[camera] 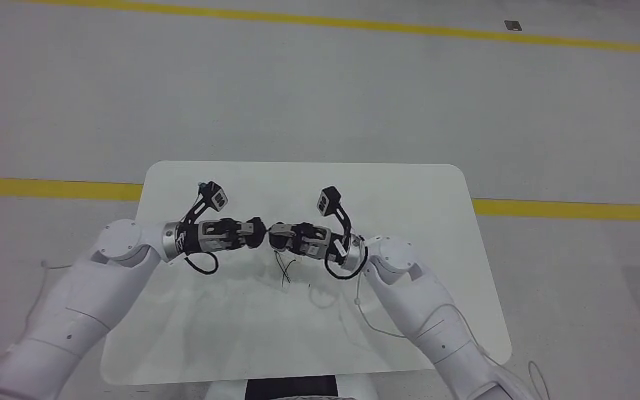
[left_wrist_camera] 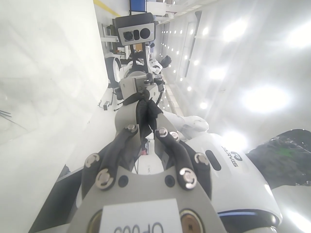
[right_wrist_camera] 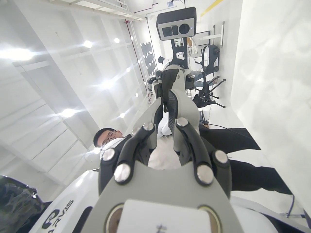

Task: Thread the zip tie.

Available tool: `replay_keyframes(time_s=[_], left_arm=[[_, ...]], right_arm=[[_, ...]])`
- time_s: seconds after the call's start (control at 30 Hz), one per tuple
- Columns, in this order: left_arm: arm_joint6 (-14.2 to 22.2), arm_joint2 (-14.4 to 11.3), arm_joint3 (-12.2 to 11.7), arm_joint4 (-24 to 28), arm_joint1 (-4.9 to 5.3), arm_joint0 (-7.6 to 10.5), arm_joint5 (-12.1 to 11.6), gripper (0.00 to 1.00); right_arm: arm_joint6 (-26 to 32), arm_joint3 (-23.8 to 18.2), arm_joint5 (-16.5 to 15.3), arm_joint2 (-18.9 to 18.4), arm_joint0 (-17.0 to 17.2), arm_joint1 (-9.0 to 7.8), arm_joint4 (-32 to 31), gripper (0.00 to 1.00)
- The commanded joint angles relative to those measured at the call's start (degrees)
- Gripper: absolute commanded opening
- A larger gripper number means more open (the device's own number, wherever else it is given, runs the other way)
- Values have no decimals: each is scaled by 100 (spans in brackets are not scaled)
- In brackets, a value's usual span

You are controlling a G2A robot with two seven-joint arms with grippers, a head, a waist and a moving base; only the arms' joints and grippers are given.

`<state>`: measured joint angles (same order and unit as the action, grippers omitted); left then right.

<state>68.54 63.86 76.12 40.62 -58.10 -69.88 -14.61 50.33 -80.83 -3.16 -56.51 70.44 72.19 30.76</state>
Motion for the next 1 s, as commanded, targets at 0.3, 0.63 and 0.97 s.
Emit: replay_keyframes(time_s=[0.3,0.63,0.97], left_arm=[[70,257,84,-13,91,-182,-67,0],[89,285,98,-16,103,-202,-72,0],[71,1046,-229,149,256,-370,-487,0]], right_arm=[[-166,-125,26,-293,114,-79,-154,100],[-195,-136,27,-297,124,-82,-190,100],[-195,-136,27,-297,124,-82,-190,100]])
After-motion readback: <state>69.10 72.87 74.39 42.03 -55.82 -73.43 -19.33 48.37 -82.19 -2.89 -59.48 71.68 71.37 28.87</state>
